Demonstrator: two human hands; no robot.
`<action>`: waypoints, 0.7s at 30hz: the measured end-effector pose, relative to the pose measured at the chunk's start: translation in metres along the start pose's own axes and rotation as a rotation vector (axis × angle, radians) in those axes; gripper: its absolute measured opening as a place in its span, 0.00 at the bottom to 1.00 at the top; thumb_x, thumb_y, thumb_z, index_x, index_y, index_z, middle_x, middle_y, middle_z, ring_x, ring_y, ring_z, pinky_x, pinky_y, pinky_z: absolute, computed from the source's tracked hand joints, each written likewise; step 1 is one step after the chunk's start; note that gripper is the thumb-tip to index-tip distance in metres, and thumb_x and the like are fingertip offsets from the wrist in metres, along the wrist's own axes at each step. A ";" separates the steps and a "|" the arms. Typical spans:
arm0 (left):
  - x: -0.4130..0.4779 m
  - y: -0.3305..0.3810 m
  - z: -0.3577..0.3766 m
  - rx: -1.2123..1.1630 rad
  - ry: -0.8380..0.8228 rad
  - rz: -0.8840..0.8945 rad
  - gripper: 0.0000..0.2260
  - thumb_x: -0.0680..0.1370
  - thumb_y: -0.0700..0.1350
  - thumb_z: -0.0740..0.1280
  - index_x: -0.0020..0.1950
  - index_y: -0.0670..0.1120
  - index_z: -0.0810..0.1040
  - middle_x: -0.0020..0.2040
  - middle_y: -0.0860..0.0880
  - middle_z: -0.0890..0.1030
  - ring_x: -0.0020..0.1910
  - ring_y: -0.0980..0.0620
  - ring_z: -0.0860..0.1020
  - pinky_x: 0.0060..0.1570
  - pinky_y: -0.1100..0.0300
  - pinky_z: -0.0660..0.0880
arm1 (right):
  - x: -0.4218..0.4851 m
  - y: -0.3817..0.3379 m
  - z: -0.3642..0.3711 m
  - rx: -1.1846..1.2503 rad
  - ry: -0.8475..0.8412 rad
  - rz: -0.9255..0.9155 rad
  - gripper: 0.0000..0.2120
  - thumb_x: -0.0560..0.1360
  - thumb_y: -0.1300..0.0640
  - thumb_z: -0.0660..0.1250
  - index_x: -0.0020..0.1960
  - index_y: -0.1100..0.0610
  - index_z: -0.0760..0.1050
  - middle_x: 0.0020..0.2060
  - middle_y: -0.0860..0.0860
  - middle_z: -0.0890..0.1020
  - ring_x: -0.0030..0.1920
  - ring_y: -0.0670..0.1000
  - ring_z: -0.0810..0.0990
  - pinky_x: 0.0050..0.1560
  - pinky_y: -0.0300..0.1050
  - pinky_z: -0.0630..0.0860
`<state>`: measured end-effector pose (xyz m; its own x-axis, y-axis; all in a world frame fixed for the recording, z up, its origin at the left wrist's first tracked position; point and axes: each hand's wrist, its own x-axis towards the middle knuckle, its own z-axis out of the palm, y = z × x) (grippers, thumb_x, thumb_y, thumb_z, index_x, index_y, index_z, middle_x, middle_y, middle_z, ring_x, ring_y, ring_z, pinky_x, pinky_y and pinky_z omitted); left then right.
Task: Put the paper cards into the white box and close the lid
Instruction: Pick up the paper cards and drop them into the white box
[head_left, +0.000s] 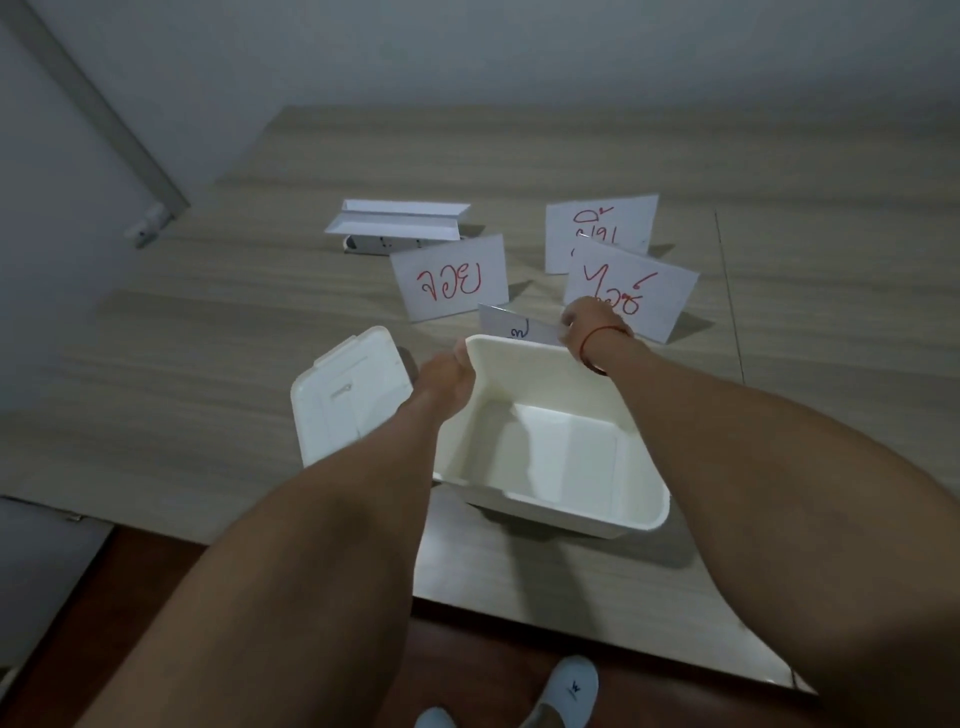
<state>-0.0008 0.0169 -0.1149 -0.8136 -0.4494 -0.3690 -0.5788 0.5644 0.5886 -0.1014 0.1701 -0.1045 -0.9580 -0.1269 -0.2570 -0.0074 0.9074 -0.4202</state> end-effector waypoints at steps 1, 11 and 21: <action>-0.001 0.000 -0.001 0.003 -0.008 -0.004 0.29 0.83 0.53 0.43 0.65 0.35 0.74 0.63 0.34 0.77 0.64 0.37 0.75 0.64 0.49 0.71 | -0.003 -0.001 -0.001 -0.020 0.013 -0.026 0.13 0.77 0.65 0.61 0.59 0.61 0.78 0.57 0.60 0.81 0.58 0.60 0.80 0.55 0.48 0.74; -0.014 0.001 -0.016 0.076 -0.110 0.014 0.17 0.78 0.40 0.54 0.61 0.38 0.76 0.57 0.39 0.80 0.55 0.39 0.78 0.49 0.53 0.73 | -0.049 -0.005 -0.061 0.096 0.356 -0.181 0.12 0.80 0.62 0.57 0.61 0.55 0.74 0.59 0.58 0.80 0.62 0.60 0.75 0.61 0.52 0.68; -0.023 -0.003 -0.016 0.080 -0.141 0.111 0.16 0.79 0.37 0.55 0.63 0.34 0.74 0.54 0.36 0.78 0.49 0.40 0.77 0.42 0.53 0.71 | -0.108 0.017 -0.076 0.256 0.265 -0.108 0.11 0.79 0.58 0.58 0.58 0.53 0.76 0.60 0.54 0.79 0.60 0.58 0.77 0.61 0.48 0.73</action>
<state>0.0210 0.0146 -0.0966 -0.8693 -0.2829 -0.4052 -0.4829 0.6609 0.5745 -0.0202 0.2298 -0.0182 -0.9968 -0.0775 0.0207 -0.0725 0.7610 -0.6447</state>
